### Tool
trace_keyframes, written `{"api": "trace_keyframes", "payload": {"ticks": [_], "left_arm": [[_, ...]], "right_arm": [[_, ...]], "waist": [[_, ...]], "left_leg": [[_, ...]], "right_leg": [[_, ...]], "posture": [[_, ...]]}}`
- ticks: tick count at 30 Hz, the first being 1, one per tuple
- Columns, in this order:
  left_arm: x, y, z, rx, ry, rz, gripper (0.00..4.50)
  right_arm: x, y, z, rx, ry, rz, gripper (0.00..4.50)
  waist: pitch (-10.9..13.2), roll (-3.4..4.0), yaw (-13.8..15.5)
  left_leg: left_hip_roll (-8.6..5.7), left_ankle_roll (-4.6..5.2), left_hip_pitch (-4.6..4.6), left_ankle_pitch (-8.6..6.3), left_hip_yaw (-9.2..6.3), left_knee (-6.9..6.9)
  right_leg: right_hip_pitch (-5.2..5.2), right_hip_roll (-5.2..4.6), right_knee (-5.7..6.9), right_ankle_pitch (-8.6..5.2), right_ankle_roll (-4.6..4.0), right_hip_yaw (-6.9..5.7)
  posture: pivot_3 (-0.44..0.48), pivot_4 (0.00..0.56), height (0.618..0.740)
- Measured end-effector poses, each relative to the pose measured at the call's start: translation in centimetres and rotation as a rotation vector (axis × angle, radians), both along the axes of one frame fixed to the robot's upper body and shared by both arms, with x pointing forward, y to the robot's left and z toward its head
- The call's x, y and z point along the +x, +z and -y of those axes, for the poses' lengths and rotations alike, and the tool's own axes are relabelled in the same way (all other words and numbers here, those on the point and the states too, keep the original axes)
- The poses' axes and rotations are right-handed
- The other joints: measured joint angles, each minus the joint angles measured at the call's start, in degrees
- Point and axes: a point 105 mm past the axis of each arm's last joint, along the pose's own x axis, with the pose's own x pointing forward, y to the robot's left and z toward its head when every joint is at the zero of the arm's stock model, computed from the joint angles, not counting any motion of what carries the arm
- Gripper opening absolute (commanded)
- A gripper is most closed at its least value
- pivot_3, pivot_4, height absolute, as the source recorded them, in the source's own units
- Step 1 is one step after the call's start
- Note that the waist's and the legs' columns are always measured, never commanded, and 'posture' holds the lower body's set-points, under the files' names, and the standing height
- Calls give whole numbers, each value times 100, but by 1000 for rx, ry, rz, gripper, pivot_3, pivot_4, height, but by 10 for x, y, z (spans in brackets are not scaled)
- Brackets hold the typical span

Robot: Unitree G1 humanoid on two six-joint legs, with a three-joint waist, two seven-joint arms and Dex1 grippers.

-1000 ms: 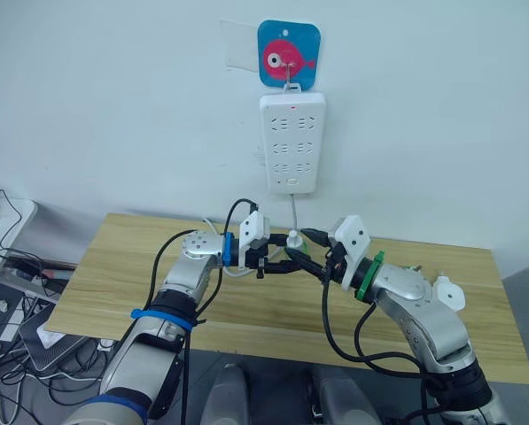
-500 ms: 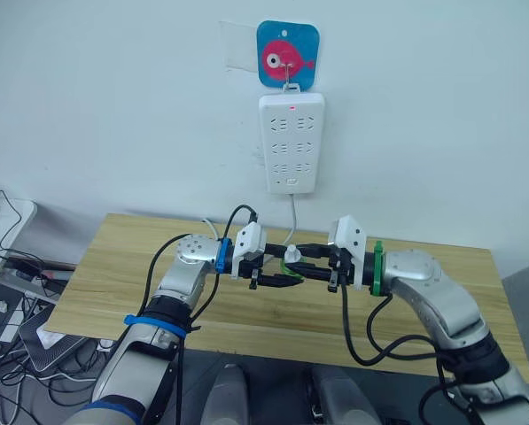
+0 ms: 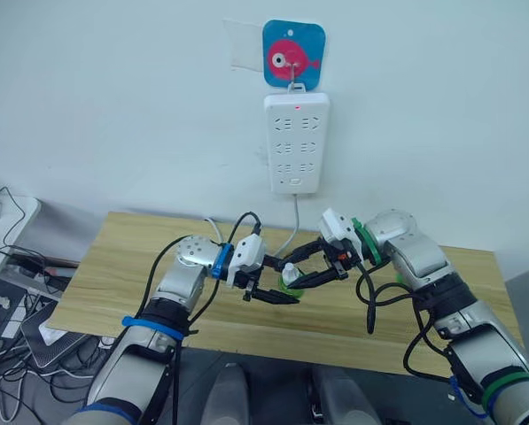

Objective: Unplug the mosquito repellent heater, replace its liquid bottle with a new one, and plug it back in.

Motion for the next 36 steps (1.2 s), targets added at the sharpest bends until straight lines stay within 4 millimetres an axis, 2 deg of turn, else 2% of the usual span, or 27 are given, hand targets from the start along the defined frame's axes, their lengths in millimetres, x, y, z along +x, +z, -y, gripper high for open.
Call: {"api": "trace_keyframes", "payload": {"ticks": [4,8,13,15,20,24,31,36], "left_arm": [[-4,-2,5,2,-24,-3,2258],[-2,-4,3,6,-12,-12,2258],[2,-3,6,-3,3,-12,2258],[4,-4,6,-6,18,-19,2258],[10,-1,5,-21,61,-14,2258],[11,0,6,-28,70,-11,2258],[12,2,10,-35,72,-6,2258],[13,2,10,-37,84,-6,2258]], "right_arm": [[2,0,10,-8,-43,-1,4395],[-1,-7,43,-18,-206,-28,4482],[-11,-3,62,17,-386,-15,4482],[-14,2,60,42,-442,4,4482],[-30,11,32,139,-526,35,4482],[-38,1,9,170,-551,6,4482],[-14,-5,3,201,-735,59,4482],[-9,-5,8,199,-776,79,4482]], "waist": [[0,0,22],[0,0,92],[-1,1,61],[-2,1,29],[-11,1,-39],[-41,2,-39],[-71,3,-38],[-108,5,-39]], "left_leg": [[-1,-3,-2,2,-4,0],[-3,-2,-5,1,-1,-1],[0,-1,0,1,3,-2],[1,6,0,-3,0,-2],[1,-2,0,2,0,1],[-1,-3,-1,3,0,0],[-1,-5,-1,4,0,-2],[-1,-4,0,3,0,-3]], "right_leg": [[1,-2,-3,0,0,-3],[0,-2,-6,0,0,-2],[-1,3,1,0,0,5],[-1,4,4,0,0,2],[0,6,5,0,0,3],[0,6,4,0,0,3],[0,6,2,0,0,2],[0,6,1,0,0,3]], "posture": [[72,163,740],[62,162,740],[52,158,740],[44,155,740],[32,148,740],[35,143,740],[40,137,740],[32,138,740]]}}
